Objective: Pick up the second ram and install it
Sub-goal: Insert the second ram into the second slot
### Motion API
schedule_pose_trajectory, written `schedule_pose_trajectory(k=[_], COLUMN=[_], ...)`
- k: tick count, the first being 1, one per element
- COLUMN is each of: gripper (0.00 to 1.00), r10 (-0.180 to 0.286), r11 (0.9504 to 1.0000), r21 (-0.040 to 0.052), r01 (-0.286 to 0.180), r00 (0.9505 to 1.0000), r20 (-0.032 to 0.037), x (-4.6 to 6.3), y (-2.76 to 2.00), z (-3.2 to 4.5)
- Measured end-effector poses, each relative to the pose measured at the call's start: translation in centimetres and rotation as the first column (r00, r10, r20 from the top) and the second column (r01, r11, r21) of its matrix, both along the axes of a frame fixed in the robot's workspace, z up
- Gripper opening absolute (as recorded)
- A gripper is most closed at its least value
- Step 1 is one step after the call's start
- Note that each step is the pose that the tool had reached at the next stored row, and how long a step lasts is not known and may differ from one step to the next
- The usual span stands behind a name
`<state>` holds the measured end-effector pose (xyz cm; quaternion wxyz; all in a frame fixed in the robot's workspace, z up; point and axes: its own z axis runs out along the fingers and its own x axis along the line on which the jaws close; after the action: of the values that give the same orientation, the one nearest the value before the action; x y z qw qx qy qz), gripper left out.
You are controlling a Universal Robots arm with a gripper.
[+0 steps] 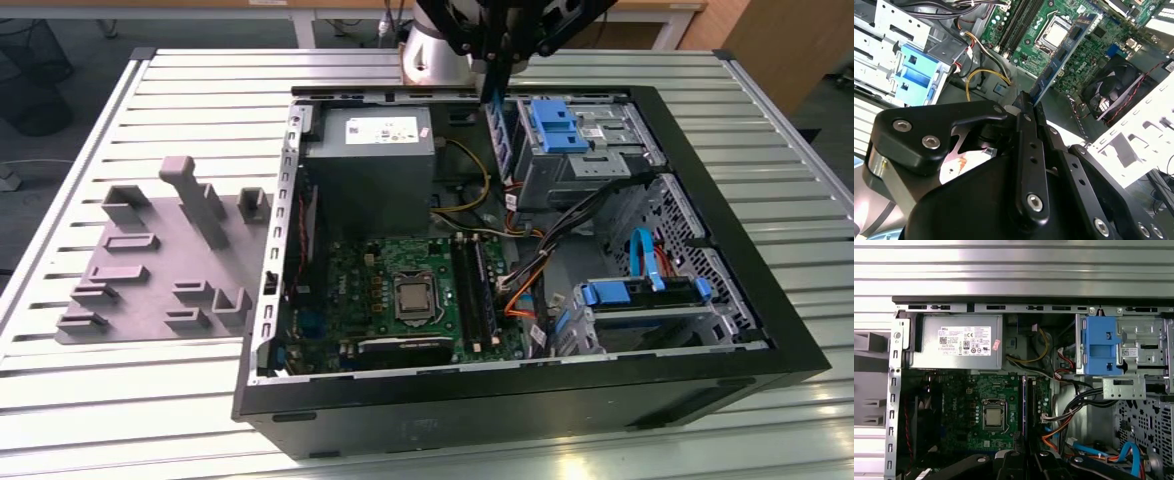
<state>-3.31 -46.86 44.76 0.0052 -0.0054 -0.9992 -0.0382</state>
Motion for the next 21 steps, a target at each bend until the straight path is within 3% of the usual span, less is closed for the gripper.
schedule_pose_trajectory(k=[16,21], gripper=[0.14,0.14], r10=[0.0,0.0], r11=[1.0,1.0], r21=[0.0001,0.0], r01=[0.0,0.0], r00=[1.0,1.0], r20=[0.0,0.0], x=[0.0,0.0], y=[-0.03,-0.03], z=[-0.38,-1.4])
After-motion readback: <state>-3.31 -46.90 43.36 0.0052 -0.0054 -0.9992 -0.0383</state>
